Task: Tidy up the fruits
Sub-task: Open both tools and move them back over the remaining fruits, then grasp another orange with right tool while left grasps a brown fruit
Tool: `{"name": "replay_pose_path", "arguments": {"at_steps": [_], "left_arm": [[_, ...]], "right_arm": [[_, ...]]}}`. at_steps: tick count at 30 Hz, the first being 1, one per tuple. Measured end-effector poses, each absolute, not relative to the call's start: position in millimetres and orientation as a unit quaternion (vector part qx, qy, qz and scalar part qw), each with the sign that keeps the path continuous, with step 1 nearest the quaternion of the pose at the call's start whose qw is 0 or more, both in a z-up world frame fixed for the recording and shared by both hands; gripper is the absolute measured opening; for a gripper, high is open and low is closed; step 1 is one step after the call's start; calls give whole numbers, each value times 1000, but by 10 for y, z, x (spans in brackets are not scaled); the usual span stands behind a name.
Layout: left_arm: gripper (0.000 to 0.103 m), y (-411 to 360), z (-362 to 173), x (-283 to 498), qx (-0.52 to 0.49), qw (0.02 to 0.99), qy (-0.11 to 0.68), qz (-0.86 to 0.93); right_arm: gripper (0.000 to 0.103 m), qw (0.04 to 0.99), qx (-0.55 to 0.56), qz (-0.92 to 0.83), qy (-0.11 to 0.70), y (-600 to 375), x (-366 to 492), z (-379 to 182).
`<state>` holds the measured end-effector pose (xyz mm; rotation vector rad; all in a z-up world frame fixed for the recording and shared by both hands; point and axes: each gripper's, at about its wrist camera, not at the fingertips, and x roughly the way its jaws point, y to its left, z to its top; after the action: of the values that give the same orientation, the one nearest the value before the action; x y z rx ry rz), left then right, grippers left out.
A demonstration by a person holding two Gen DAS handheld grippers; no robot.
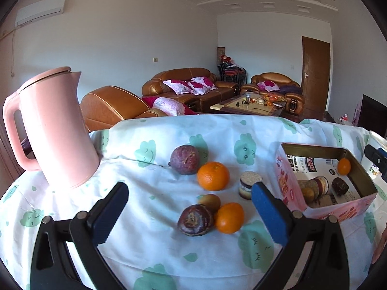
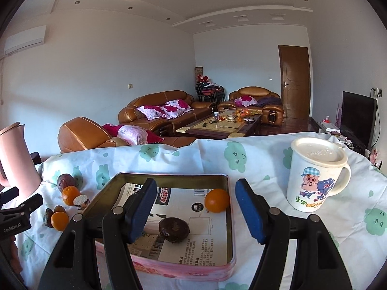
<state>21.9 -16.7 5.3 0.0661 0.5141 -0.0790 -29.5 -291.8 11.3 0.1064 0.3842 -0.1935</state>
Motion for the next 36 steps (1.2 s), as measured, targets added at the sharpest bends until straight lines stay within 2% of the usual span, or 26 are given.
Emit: {"name": "replay_pose_path", "arguments": {"at_steps": [8,17,26,30,36], "left_arm": [[103,187,18,298,37,960,273,-49],[103,331,-55,360,47,949,303,-75],[103,467,-116,458,82,942,325,-24],[103,611,-110,495,55,942,331,-10],[103,687,-41,488,63,947,314,10]], "right_arm": [[69,976,32,-47,209,-2414,-309,80],[69,965,59,15,254,-1849,-190,-27],[69,953,36,81,291,-1402,-25,-100],[55,943,1,121,310,-1133,126,-152],[51,917,-60,148,365,-851,424,-328]]}}
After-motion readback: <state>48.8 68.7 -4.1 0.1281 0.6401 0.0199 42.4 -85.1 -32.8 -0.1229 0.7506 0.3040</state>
